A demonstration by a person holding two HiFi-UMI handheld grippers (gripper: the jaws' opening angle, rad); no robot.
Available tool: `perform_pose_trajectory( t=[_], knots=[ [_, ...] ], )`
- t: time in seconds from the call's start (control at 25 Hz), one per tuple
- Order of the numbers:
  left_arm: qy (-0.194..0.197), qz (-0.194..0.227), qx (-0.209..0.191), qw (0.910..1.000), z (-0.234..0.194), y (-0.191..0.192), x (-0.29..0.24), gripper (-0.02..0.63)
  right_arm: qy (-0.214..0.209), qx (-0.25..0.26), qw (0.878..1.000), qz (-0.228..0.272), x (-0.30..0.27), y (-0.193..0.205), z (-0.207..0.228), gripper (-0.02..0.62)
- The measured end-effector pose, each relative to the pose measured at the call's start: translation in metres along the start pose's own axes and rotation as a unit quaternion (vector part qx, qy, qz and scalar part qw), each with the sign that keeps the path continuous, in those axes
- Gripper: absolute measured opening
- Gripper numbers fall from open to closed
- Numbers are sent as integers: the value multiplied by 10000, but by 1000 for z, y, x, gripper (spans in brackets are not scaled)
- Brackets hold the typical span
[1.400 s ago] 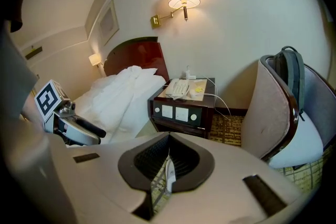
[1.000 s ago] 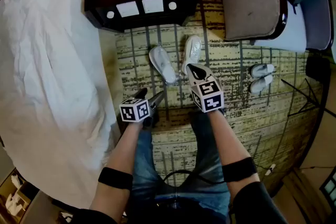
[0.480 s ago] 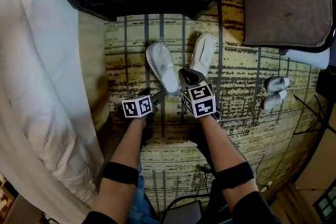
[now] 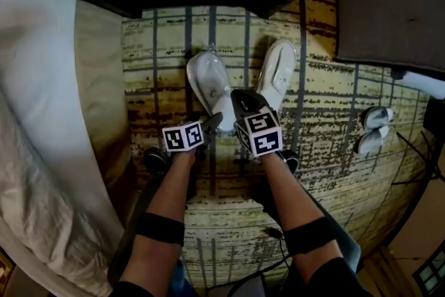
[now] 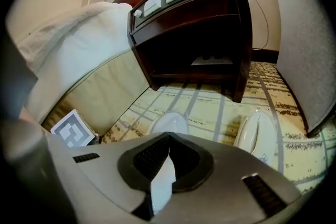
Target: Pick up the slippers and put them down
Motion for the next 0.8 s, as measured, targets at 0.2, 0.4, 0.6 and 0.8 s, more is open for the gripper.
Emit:
perform_pose_trajectory(
  t=[0.2,0.4,0.6,0.8],
  knots=[
    [132,-85,14,9999,-10,1,-20,398,49,-48,10000,-10,-16,11,11,2],
    [465,-137,64,9988,-5,-1,-34,376,77,-119,9999,-30,-26,16,18,2],
    [890,-10,8,9960,-1,-10,-34,158,69,-134,9999,-11,-31,13,23,2],
    [1121,-63,-221,9934,-5,-21,-19,130,49,-129,9999,88,-31,4,25,2]
  ],
)
Point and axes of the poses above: the fingertips, and each gripper's own axes: x backward along the fingers, z to its right, y out of its underside, the point moved 4 cm from there along x, backward along the fingers, and after that the axes turned 2 degrees about y, right-handed, at the moved point
